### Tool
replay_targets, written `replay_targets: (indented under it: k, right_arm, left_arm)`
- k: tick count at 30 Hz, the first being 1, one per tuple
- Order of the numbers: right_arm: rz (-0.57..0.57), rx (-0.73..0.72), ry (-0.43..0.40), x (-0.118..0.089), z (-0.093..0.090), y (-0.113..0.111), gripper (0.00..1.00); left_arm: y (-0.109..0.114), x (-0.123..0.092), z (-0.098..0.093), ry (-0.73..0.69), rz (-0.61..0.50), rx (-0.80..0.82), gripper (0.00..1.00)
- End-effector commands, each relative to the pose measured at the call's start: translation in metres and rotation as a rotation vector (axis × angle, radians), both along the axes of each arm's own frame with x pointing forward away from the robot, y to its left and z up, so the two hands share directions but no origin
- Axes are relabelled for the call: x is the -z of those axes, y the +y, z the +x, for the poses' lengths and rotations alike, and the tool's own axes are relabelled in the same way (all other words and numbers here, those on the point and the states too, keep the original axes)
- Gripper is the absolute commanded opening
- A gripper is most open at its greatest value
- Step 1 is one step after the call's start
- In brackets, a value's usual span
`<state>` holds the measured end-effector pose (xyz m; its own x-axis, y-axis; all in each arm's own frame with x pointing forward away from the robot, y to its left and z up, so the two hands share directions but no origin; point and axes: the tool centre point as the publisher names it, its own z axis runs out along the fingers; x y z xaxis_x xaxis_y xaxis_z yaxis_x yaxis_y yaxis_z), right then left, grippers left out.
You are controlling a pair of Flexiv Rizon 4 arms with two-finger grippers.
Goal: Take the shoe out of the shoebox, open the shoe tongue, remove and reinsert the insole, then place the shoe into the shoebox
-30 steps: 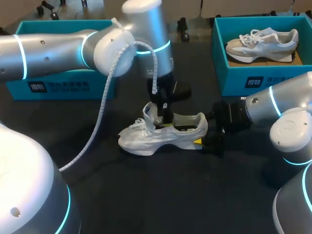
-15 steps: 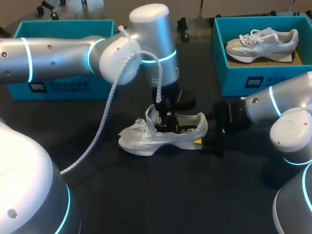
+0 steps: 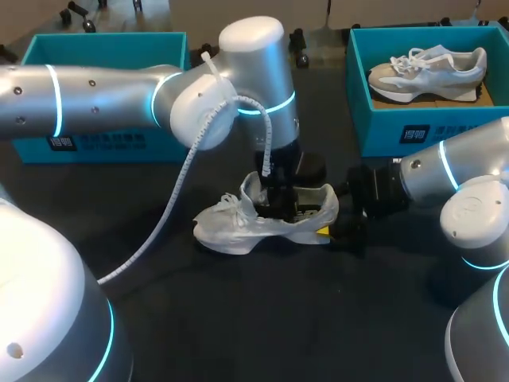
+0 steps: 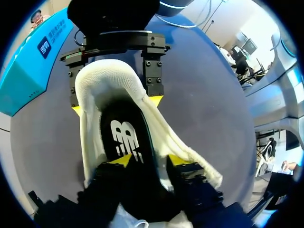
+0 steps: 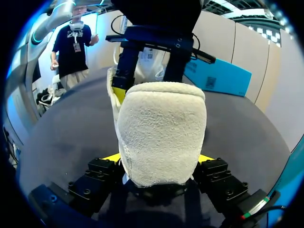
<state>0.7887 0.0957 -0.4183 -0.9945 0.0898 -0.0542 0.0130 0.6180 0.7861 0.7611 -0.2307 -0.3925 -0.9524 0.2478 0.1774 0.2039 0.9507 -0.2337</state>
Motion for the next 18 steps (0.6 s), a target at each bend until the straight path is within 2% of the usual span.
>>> replay_targets:
  k: [1, 9, 11, 13, 16, 18]
  right_arm:
    - [-0.004, 0.004, -0.001, 0.004, 0.001, 0.004, 0.00]
    - [-0.004, 0.004, -0.001, 0.004, 0.001, 0.004, 0.00]
    - [-0.004, 0.004, -0.001, 0.004, 0.001, 0.004, 0.00]
    - [-0.004, 0.004, -0.001, 0.004, 0.001, 0.004, 0.00]
    - [-0.004, 0.004, -0.001, 0.004, 0.001, 0.004, 0.00]
    - [-0.004, 0.004, -0.001, 0.004, 0.001, 0.004, 0.00]
  left_arm:
    - [0.001, 0.008, -0.004, -0.010, -0.010, 0.005, 0.64]
    - [0.000, 0.016, -0.002, -0.032, -0.007, 0.028, 0.58]
    - [-0.001, 0.021, -0.001, -0.049, -0.008, 0.039, 0.61]
    - [0.000, 0.024, -0.001, -0.072, -0.015, 0.043, 0.70]
    - [-0.001, 0.029, 0.001, -0.068, -0.020, 0.041, 0.77]
    - [-0.001, 0.032, 0.002, -0.067, -0.023, 0.039, 0.70]
